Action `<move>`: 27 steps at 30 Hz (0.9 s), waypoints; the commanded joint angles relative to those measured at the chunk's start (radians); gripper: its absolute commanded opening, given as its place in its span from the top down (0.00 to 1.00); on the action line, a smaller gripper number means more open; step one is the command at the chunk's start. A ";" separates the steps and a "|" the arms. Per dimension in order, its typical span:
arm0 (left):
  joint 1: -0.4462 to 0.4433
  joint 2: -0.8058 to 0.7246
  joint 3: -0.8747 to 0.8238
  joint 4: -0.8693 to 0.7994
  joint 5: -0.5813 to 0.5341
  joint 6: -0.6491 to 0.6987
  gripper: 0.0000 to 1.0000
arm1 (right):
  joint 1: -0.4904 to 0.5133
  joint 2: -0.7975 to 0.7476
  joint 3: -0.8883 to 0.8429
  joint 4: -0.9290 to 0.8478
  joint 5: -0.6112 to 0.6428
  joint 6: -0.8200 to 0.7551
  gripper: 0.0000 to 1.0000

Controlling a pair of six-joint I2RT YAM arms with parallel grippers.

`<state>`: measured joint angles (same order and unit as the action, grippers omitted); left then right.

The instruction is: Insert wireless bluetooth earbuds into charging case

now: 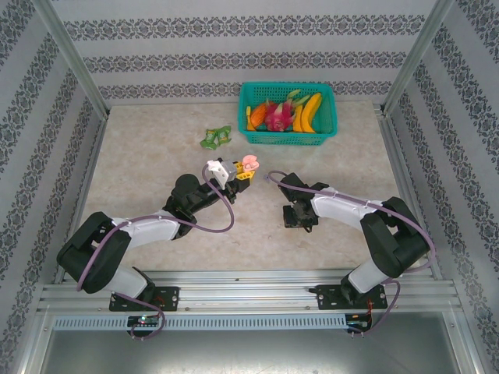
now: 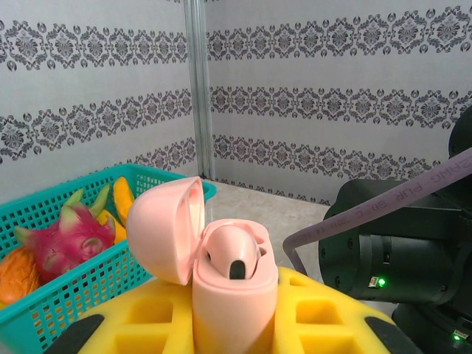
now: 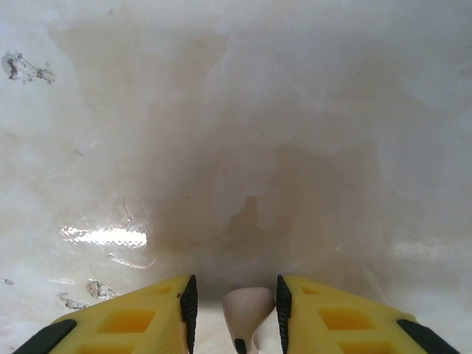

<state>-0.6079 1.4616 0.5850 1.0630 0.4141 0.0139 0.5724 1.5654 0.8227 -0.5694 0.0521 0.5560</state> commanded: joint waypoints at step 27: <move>-0.012 0.012 0.006 0.069 0.004 -0.014 1.00 | 0.009 -0.006 -0.041 -0.025 0.020 0.019 0.70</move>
<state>-0.6079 1.4654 0.5850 1.0637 0.4145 0.0135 0.5724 1.5631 0.8093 -0.5716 0.0639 0.5560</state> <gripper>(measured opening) 0.218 0.305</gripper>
